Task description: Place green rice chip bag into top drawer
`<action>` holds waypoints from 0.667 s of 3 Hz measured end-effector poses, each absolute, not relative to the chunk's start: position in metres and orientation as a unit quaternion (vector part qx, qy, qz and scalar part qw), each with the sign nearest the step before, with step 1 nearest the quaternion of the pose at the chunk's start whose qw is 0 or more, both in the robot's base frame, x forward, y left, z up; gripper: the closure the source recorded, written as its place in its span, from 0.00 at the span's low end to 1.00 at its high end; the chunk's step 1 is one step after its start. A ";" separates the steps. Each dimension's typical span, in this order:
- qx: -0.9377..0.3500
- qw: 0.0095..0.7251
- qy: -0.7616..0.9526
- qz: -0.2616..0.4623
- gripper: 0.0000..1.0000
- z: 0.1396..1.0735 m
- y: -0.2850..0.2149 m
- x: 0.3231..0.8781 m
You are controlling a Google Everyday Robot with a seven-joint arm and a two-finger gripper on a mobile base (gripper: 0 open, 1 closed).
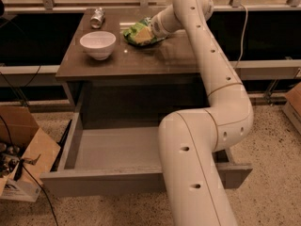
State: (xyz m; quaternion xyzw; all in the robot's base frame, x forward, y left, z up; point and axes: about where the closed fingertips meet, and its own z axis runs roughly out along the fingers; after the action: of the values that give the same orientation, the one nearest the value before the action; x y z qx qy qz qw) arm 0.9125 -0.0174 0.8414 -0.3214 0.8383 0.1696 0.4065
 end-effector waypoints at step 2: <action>-0.321 0.406 0.838 0.170 1.00 0.842 -0.017 0.912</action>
Offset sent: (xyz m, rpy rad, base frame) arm -0.1282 -0.1079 0.0604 -0.1451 0.0012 0.0361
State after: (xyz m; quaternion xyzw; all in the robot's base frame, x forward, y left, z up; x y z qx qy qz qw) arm 0.9120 -0.0173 0.8416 -0.3215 0.8383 0.1696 0.4065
